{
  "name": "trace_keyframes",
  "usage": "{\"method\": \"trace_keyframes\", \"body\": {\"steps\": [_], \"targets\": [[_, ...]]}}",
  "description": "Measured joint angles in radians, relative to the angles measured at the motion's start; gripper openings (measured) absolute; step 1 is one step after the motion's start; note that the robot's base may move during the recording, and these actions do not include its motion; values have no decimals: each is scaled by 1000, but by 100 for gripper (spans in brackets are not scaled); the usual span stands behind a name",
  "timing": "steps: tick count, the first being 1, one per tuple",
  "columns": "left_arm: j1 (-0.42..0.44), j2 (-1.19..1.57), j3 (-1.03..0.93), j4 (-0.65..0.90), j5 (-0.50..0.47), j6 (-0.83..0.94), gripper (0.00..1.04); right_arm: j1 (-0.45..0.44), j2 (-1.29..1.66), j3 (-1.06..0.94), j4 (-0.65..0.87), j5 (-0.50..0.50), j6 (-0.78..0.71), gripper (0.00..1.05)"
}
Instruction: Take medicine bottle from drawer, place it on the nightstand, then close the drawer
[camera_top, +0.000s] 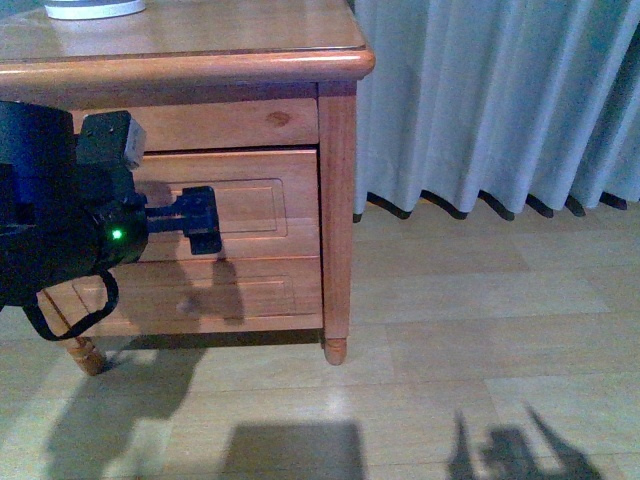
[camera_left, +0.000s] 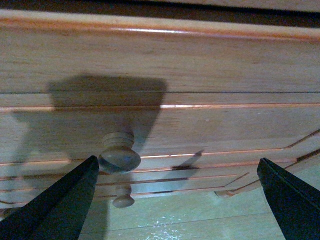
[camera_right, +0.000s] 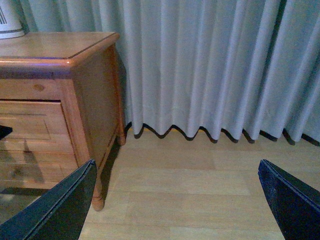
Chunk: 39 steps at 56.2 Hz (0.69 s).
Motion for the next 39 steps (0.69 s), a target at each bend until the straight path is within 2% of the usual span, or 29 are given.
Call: {"method": "trace_keyframes", "body": {"steps": [39], "targets": [[34, 45, 22, 53, -25, 39, 98, 0, 0, 0, 0, 0, 0, 98]]}}
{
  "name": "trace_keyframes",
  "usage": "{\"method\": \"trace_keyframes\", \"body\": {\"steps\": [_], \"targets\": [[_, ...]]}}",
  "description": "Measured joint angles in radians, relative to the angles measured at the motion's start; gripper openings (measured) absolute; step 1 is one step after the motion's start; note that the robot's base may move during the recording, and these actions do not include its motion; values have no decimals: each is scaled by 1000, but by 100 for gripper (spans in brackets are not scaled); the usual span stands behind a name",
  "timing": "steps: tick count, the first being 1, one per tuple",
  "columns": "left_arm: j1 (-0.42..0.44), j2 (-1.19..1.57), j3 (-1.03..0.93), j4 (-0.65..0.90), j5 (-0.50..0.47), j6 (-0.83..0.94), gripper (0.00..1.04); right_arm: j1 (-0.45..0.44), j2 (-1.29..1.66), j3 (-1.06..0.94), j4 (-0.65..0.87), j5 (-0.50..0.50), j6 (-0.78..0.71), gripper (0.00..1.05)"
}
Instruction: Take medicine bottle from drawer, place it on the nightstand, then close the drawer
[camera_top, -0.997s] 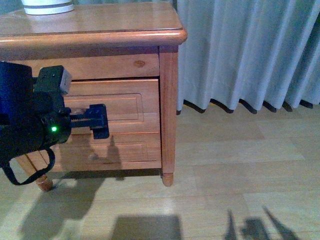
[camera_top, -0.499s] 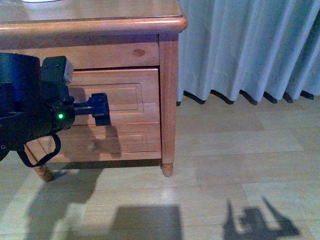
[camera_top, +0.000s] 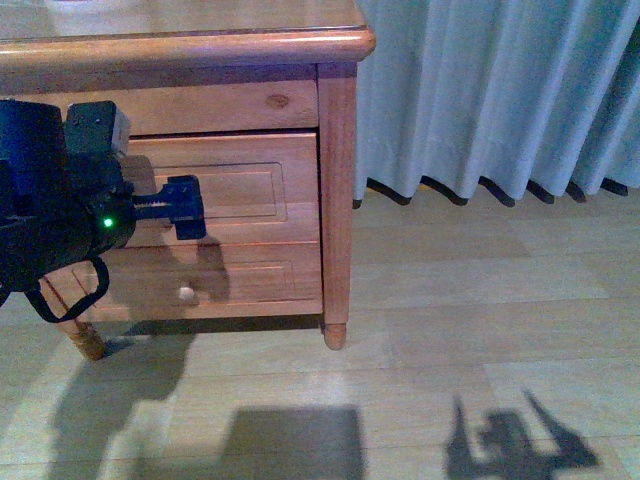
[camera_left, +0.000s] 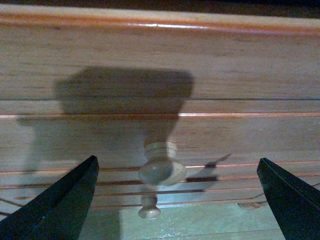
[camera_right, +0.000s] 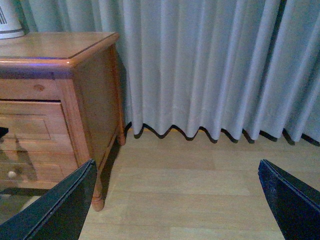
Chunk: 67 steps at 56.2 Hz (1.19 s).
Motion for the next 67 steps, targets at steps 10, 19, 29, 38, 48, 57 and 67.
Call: {"method": "trace_keyframes", "body": {"steps": [10, 19, 29, 38, 48, 57, 67], "targets": [[0, 0, 3, 1, 0, 10, 98, 0, 0, 0, 0, 0, 0, 98], [-1, 3, 11, 1, 0, 12, 98, 0, 0, 0, 0, 0, 0, 98], [-4, 20, 27, 0, -6, 11, 98, 0, 0, 0, 0, 0, 0, 98], [-5, 39, 37, -1, -13, 11, 98, 0, 0, 0, 0, 0, 0, 98], [-6, 51, 44, -1, -19, 6, 93, 0, 0, 0, 0, 0, 0, 98], [-6, 51, 45, -1, -23, 3, 61, 0, 0, 0, 0, 0, 0, 98], [-2, 51, 46, 0, -29, 5, 33, 0, 0, 0, 0, 0, 0, 98]]}}
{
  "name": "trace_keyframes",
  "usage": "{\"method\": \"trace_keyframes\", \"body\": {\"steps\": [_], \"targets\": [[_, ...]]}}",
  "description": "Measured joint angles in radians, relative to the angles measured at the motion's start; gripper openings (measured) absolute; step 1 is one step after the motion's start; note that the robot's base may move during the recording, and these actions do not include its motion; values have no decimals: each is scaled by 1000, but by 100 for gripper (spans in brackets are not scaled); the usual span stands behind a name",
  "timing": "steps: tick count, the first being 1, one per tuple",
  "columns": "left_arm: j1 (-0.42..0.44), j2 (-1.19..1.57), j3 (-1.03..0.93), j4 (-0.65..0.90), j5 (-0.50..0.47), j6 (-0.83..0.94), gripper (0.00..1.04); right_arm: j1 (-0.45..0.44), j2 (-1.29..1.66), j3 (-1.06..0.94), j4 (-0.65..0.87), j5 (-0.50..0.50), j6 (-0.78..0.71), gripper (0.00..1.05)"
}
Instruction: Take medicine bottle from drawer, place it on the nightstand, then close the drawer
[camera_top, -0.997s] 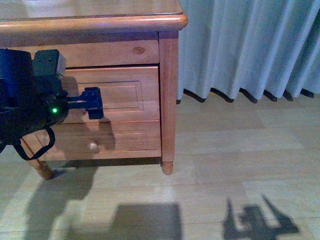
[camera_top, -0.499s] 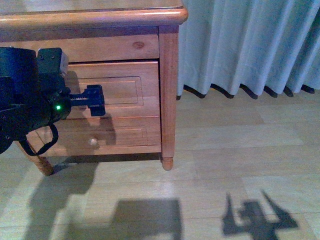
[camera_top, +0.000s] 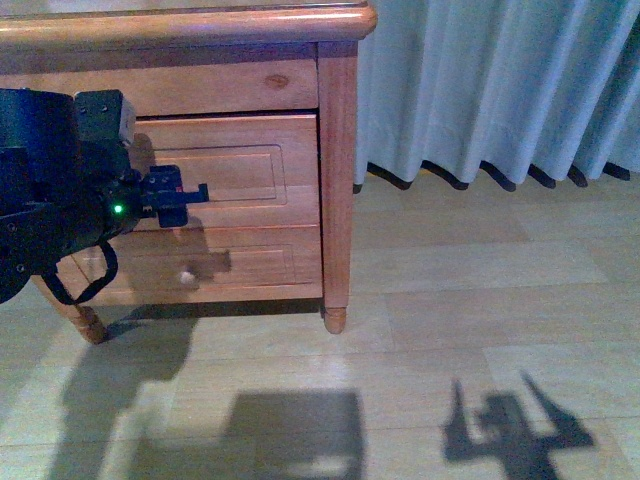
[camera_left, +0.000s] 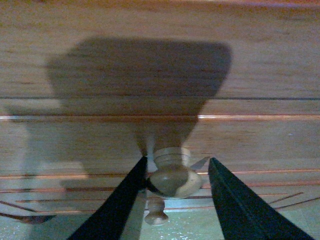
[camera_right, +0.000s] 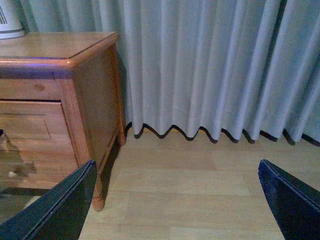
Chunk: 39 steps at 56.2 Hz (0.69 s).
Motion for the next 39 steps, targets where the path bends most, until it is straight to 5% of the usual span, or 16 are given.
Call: {"method": "trace_keyframes", "body": {"steps": [21, 39], "targets": [[0, -9, -58, 69, -13, 20, 26, 0, 0, 0, 0, 0, 0, 98], [-26, -156, -491, 316, -20, -19, 26, 0, 0, 0, 0, 0, 0, 98]]}}
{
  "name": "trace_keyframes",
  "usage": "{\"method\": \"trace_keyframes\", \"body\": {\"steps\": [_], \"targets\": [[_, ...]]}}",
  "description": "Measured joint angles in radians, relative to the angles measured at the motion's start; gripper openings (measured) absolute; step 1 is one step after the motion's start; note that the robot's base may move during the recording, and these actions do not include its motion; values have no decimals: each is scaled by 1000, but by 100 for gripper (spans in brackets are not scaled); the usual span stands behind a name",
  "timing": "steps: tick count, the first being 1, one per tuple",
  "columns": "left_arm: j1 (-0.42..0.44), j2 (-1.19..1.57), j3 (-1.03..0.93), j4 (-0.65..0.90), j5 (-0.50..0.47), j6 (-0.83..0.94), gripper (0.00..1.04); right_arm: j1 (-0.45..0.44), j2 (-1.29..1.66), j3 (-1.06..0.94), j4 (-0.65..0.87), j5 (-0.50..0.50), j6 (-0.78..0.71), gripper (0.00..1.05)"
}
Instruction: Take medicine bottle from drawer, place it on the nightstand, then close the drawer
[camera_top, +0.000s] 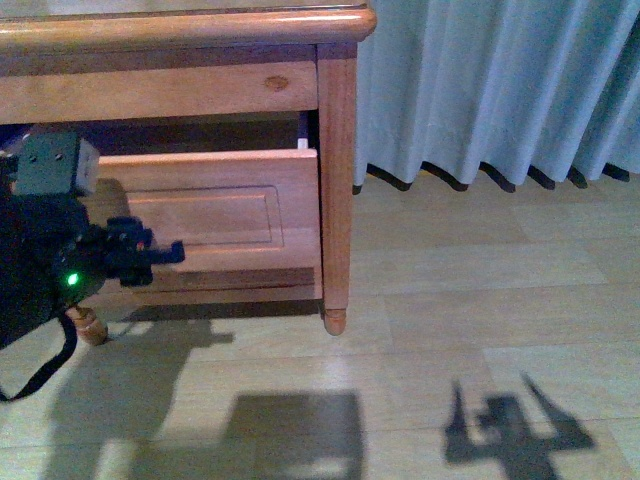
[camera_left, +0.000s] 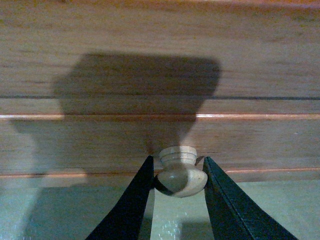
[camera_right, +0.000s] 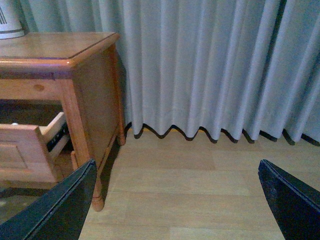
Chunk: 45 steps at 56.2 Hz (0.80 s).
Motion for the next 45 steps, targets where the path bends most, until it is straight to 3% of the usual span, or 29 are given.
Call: {"method": "trace_keyframes", "body": {"steps": [12, 29, 45], "targets": [[-55, -56, -268, 165, -55, -57, 26, 0, 0, 0, 0, 0, 0, 98], [-108, -152, -446, 197, -89, -134, 26, 0, 0, 0, 0, 0, 0, 98], [-111, -329, -501, 10, -65, -194, 72, 0, 0, 0, 0, 0, 0, 98]]}}
